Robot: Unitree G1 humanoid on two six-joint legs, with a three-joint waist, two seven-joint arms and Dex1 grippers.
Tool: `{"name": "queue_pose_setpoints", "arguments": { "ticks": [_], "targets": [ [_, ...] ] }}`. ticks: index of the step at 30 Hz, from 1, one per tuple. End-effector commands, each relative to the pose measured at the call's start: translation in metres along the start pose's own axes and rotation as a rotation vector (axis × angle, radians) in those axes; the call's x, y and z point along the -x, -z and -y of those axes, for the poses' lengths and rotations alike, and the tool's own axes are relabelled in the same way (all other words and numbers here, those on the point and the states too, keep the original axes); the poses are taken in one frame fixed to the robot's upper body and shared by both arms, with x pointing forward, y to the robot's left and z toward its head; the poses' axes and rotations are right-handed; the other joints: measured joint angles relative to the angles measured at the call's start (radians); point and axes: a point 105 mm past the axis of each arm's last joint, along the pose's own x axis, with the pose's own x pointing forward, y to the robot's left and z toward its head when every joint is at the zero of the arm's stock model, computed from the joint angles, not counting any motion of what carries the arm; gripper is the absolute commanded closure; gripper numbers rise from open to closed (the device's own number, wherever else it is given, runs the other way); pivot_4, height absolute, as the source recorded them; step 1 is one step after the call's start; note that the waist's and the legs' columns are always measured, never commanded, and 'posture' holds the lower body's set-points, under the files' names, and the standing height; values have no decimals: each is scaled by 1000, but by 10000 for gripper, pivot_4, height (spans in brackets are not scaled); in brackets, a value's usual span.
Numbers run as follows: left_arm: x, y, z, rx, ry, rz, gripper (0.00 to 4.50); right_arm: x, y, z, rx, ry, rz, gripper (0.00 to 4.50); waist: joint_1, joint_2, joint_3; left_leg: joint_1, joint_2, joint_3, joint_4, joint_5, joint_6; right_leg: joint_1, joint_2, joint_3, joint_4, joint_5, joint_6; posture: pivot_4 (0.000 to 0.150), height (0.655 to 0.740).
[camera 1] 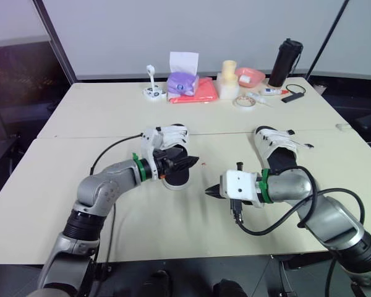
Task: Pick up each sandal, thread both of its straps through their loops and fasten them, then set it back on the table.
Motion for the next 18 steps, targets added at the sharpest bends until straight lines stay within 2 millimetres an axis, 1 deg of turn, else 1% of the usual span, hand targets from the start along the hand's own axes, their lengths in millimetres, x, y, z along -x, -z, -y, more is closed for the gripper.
{"name": "queue_pose_setpoints", "arguments": {
  "ticks": [1, 4, 6, 8, 13, 15, 18],
  "targets": [
    [14, -37, 1, -157, 7, 77, 527, 6, -5, 7, 32, 32, 9, 45000, -1, 0, 2, 0, 0, 0, 0, 0, 0, 0, 0, 0, 0, 0, 0, 1500, 7400],
    [29, -50, -1, -220, -4, 80, 527, 9, -3, 9, 25, 47, -1, 45000, -11, 0, 5, 0, 0, -1, 0, 0, 0, -1, 0, 0, 0, 0, 0, 1500, 7400],
    [42, -51, 0, -233, -8, 53, 527, 14, 0, 13, 17, 70, -13, 45000, -22, 0, 7, 0, 0, -1, 0, 0, 0, -1, 0, 0, 0, 0, 0, 1500, 7400],
    [54, -46, 6, -225, 14, 9, 527, 21, 4, 19, 6, 103, -29, 45000, -24, 0, 8, 0, 0, -1, -1, 0, 0, -1, 0, 0, 0, 0, 1, 1500, 7400],
    [81, -22, 19, -211, 39, -122, 527, 46, 14, 37, -16, 203, -78, 45000, -30, 2, 9, 0, 1, -1, -2, 0, 0, -2, 0, 0, 1, 0, 1, 1500, 7400],
    [90, -14, 24, -215, 39, -167, 527, 60, 18, 44, -28, 240, -104, 45000, -29, 2, 11, 0, 1, -1, -2, 0, 0, -2, 0, 0, 1, 0, 0, 1500, 7400],
    [103, -4, 29, -241, 30, -224, 527, 86, 27, 50, -72, 300, -149, 45000, -25, 2, 12, 0, 2, -1, -2, 0, 0, -2, 0, 0, 1, 0, 0, 1500, 7400]
  ]
}}
